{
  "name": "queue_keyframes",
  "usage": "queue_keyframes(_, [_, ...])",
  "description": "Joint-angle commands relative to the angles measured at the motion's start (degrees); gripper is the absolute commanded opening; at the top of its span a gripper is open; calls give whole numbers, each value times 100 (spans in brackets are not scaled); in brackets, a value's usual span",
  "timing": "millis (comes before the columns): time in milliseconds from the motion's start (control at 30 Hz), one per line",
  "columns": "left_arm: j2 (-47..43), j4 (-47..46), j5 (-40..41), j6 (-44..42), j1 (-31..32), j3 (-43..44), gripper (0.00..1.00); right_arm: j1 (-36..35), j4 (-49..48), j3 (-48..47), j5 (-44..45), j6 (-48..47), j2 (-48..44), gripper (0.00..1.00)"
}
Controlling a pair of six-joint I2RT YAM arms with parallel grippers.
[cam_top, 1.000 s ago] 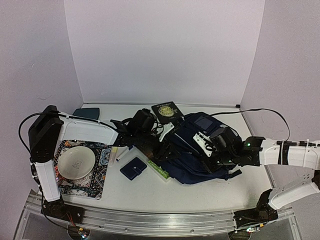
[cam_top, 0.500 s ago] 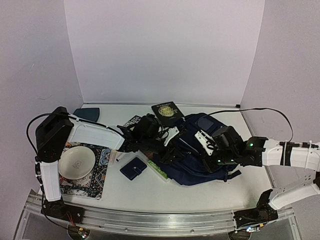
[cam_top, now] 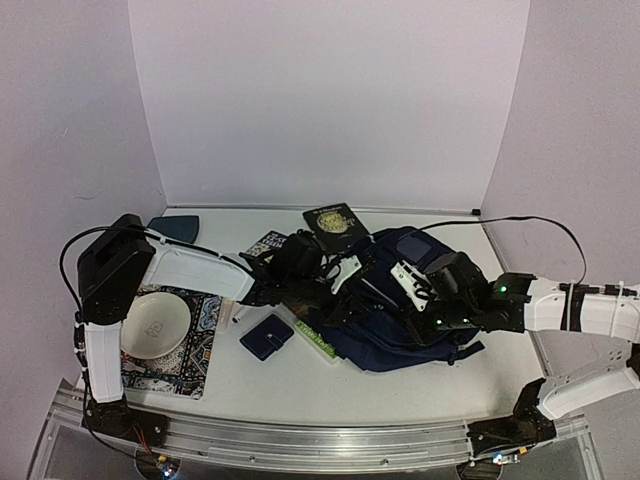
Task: Pack the student bag
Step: Grab the upper front pocket of the student bag, then unzip the upper front pocket of the student bag.
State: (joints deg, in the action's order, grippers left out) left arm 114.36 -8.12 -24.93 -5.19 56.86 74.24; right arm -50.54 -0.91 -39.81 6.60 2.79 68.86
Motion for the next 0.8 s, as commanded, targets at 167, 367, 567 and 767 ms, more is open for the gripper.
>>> queue_keyframes(167, [138, -564, -661, -10, 253, 300, 41, -87, -917, -226, -546, -50, -192, 0])
queue_keyframes(367, [77, -680, -666, 41, 299, 242, 28, -87, -946, -243, -529, -64, -111, 0])
queue_keyframes(567, [27, -709, -403, 70, 297, 144, 4, -87, -946, -183, -367, -87, -189, 0])
queue_keyframes(767, [-263, -709, 78, 50, 287, -157, 0, -80, -765, -69, 55, -173, -427, 0])
